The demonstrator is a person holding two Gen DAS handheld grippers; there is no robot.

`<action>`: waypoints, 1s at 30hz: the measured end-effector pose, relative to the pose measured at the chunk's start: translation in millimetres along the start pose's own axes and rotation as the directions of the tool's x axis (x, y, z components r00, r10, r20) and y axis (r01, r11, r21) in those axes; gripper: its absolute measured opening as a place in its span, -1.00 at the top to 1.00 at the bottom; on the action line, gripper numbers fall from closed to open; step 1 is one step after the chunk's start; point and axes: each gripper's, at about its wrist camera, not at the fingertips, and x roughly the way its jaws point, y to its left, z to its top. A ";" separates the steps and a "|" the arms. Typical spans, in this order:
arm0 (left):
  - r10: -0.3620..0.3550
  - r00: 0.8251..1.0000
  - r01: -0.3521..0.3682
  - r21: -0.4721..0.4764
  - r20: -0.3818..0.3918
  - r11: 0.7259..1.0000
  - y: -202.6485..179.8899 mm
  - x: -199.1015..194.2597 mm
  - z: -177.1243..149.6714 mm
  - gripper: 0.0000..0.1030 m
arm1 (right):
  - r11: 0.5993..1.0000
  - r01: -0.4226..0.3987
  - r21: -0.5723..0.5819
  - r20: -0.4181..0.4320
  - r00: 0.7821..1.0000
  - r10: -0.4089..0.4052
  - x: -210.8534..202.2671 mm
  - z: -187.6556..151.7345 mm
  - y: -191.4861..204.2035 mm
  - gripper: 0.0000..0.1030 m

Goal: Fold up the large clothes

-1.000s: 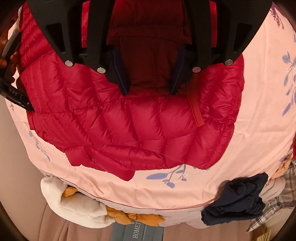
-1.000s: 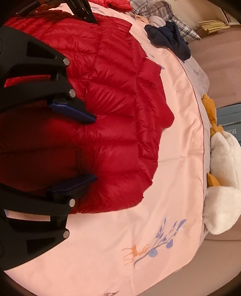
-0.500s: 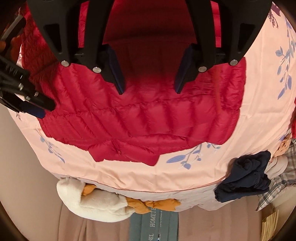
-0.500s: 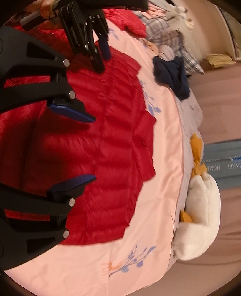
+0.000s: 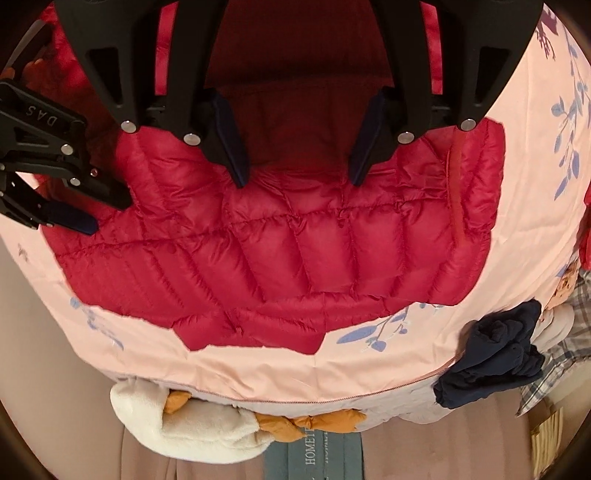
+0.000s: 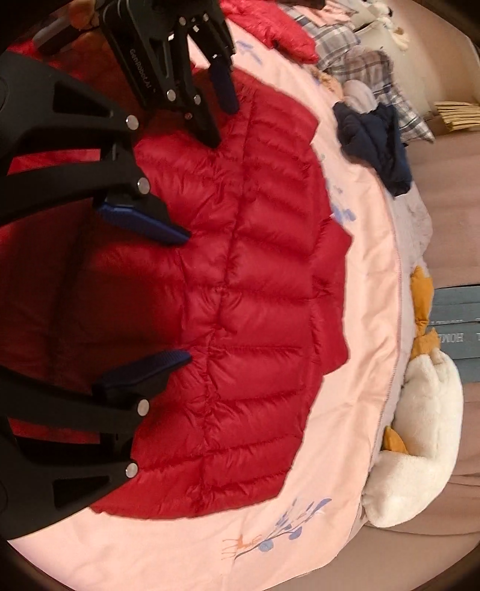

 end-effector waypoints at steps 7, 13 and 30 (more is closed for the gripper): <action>0.024 1.000 -0.026 0.063 0.019 0.998 -6.5 -9.7 -10.1 -0.13 | 1.000 0.007 -0.006 0.023 1.000 -0.007 -18.1 -3.8 -3.2 -0.20; 0.019 1.000 -0.019 0.064 -0.011 0.998 -7.1 3.0 -13.3 -0.18 | 0.999 0.034 -0.017 -0.031 0.999 -0.035 5.9 -14.1 -2.5 -0.24; -0.055 0.998 0.055 0.069 -0.002 0.996 -10.6 -77.1 -68.7 -0.42 | 0.997 -0.080 0.004 -0.001 0.997 0.080 -85.9 -65.0 19.3 -0.38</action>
